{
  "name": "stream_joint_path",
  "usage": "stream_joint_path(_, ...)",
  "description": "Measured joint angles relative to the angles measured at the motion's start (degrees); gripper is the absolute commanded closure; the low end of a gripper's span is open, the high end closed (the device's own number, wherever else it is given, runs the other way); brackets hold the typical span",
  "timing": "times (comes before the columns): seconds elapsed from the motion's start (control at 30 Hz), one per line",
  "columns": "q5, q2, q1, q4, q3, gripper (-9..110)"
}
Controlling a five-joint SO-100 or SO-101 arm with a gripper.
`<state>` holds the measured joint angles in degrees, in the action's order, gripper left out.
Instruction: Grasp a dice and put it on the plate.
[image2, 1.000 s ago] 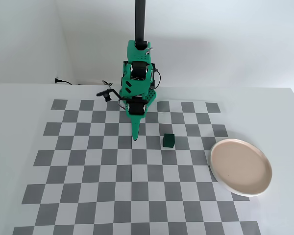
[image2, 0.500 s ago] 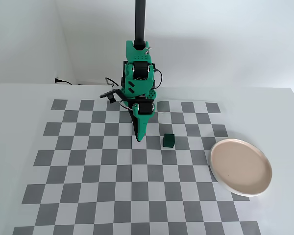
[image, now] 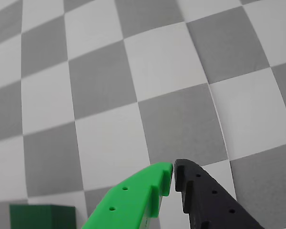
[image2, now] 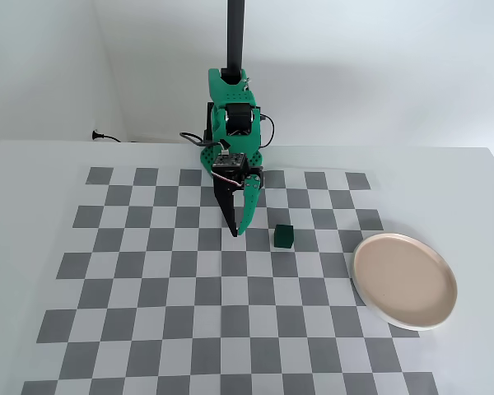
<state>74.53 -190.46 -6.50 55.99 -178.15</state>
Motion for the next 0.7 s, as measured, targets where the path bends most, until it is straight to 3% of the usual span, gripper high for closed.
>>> stream_joint_path(0.2,18.46,0.00,-2.29,2.29,0.00,106)
stream_joint_path(0.43,28.21,0.00,-5.63,11.16,0.00,68)
stream_joint_path(0.7,29.88,0.00,-11.87,19.78,3.08,70)
